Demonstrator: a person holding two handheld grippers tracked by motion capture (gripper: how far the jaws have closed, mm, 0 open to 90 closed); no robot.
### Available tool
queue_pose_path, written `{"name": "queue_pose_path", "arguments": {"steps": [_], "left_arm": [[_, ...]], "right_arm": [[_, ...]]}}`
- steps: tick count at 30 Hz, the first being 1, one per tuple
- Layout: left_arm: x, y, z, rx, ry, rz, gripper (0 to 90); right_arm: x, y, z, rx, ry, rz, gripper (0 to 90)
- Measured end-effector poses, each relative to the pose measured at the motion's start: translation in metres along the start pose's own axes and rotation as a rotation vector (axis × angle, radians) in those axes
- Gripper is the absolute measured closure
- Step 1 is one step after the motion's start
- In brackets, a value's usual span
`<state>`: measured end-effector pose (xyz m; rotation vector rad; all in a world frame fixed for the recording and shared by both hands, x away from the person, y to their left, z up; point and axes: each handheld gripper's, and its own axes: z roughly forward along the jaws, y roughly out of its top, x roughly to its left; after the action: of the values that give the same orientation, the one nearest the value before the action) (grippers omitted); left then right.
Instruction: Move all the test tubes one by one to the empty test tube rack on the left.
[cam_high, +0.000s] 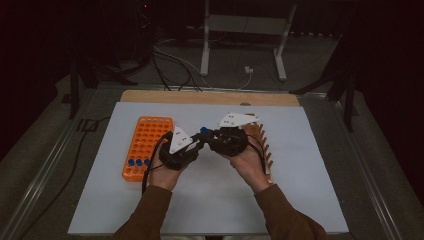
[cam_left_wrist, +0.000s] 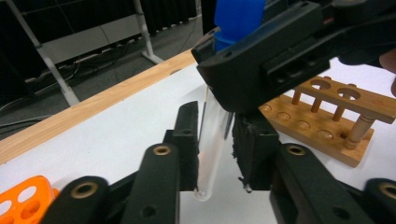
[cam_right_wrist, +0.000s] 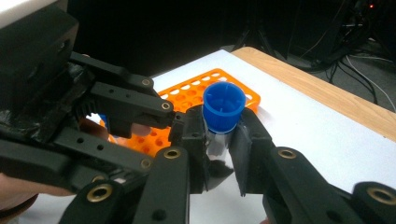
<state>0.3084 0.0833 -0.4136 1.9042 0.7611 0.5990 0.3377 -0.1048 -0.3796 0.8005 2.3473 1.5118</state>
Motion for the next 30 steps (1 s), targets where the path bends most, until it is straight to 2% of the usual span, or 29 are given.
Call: {"name": "queue_pose_path", "arguments": {"steps": [5,11,15,25,30], "left_arm": [[0.000,-0.002,0.000,0.002,-0.020,-0.008,77.8],[0.006,-0.005,0.001,0.012,-0.019,-0.043,78.1],[0.010,-0.006,-0.001,0.007,-0.019,-0.065,78.1],[0.019,-0.006,-0.009,0.001,0.001,-0.102,78.1],[0.026,-0.007,-0.015,-0.010,0.002,-0.125,78.1]], "right_arm": [[0.001,0.000,0.001,0.010,0.006,-0.023,75.9],[-0.001,0.000,0.000,-0.001,0.011,-0.013,53.2],[-0.003,-0.001,-0.002,-0.011,0.008,-0.015,41.8],[-0.009,-0.006,-0.003,-0.004,-0.019,0.016,16.9],[-0.015,-0.013,-0.003,0.010,-0.046,0.029,10.4]]}}
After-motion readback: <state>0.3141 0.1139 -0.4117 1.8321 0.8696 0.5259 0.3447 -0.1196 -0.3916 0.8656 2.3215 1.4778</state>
